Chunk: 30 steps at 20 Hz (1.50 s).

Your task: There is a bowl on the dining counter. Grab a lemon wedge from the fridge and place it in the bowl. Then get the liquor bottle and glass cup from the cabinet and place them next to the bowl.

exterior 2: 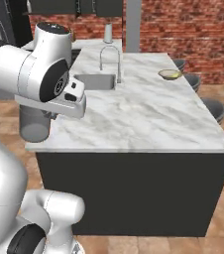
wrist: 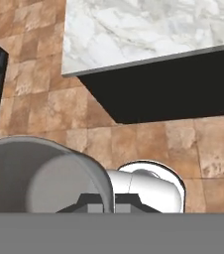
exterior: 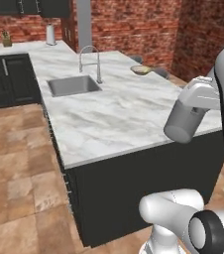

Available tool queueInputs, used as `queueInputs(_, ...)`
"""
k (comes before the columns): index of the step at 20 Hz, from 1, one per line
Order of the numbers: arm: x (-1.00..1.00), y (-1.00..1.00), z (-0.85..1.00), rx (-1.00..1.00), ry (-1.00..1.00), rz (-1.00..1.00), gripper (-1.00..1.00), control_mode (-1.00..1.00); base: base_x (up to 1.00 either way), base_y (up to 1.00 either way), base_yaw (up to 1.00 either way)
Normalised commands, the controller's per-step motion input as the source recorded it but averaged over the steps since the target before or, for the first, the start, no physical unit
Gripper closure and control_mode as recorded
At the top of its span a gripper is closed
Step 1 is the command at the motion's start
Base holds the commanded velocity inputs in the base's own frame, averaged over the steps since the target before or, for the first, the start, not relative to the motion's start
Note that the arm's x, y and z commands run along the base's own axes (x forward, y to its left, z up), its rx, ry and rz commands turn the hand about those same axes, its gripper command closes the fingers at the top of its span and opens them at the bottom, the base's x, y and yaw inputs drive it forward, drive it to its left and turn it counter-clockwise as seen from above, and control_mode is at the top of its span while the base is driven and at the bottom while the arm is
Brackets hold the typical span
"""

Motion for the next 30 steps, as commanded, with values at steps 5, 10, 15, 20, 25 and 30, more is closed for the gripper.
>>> queueInputs(5, 0.00, 0.00, 0.00, 0.00, 0.00, 0.00, 1.00, 1.00, 0.25, -1.00, 0.01)
queueInputs(10, 0.00, 0.00, 0.00, 0.00, 0.00, 0.00, 1.00, 1.00, 0.33, -1.00, 0.09)
queueInputs(15, 0.00, 0.00, 0.00, 0.00, 0.00, 0.00, 1.00, 1.00, 0.41, -1.00, 0.20)
queueInputs(20, 0.00, 0.00, 0.00, 0.00, 0.00, 0.00, 1.00, 1.00, 0.46, -1.00, 0.29)
queueInputs(25, 0.00, 0.00, 0.00, 0.00, 0.00, 0.00, 1.00, 1.00, 0.54, -1.00, 0.36)
queueInputs(30, 0.00, 0.00, 0.00, 0.00, 0.00, 0.00, 1.00, 1.00, 0.64, -1.00, 0.36)
